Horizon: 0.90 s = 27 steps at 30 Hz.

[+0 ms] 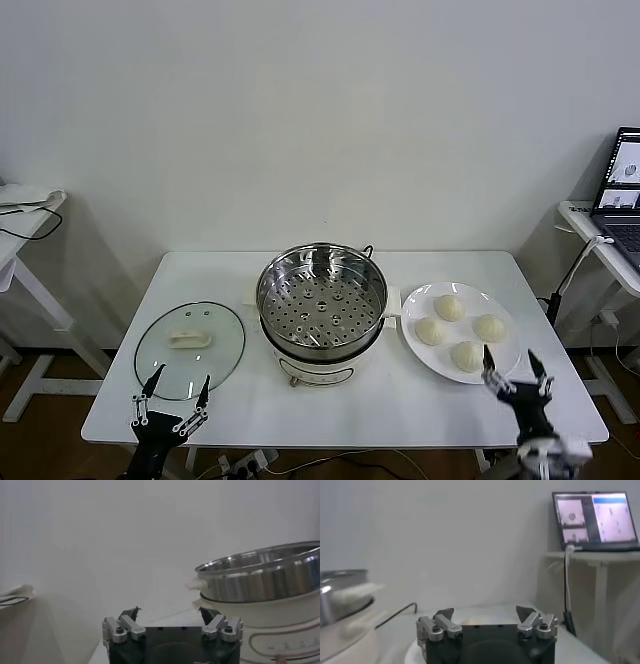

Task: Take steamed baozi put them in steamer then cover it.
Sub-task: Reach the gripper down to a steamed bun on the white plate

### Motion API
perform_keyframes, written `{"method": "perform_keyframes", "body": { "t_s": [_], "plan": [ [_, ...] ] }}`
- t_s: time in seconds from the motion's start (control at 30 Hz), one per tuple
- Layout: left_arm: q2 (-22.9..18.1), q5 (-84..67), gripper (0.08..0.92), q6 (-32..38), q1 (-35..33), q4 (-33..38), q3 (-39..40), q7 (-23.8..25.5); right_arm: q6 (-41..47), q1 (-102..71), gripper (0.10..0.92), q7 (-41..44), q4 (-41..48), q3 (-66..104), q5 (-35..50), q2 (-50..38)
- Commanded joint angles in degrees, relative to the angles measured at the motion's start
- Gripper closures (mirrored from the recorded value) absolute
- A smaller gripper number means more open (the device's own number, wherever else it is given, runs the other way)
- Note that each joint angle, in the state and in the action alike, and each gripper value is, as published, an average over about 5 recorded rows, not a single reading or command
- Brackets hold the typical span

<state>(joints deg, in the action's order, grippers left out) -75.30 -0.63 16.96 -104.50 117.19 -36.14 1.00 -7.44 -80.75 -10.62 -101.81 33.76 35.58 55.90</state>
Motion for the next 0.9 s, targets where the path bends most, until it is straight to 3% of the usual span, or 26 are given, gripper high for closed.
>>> {"method": "perform_keyframes", "body": {
  "t_s": [0.03, 0.13, 0.3, 0.57, 0.73, 0.9],
  "plan": [
    [-0.2, 0.1, 0.177, 0.2, -0.1, 1.1, 0.1, -0.6, 9.0, 31.5, 0.203, 3.5, 17.7, -13.0, 10.8, -14.4],
    [-0.3, 0.1, 0.177, 0.1, -0.2, 1.6, 0.1, -0.6, 9.8, 40.9, 0.203, 14.6, 27.4, -21.2, 10.3, -17.8],
    [-0.4, 0.4, 0.177, 0.1, -0.3, 2.0, 0.0, -0.6, 7.2, 54.6, 0.203, 35.3, 40.6, -36.8, 2.4, -21.2],
    [-0.4, 0.4, 0.177, 0.2, -0.2, 0.8, 0.2, -0.5, 4.1, 73.6, 0.203, 72.5, 57.8, -53.0, -20.3, -18.4],
    [-0.6, 0.5, 0.177, 0.0, -0.5, 0.8, 0.2, -0.5, 2.8, 82.5, 0.203, 81.1, 65.6, -59.3, -33.5, -11.7],
    [-0.9, 0.5, 0.177, 0.0, -0.9, 0.7, 0.1, -0.5, 2.1, 86.9, 0.203, 84.6, 70.6, -63.2, -43.4, -5.1]
  ]
}}
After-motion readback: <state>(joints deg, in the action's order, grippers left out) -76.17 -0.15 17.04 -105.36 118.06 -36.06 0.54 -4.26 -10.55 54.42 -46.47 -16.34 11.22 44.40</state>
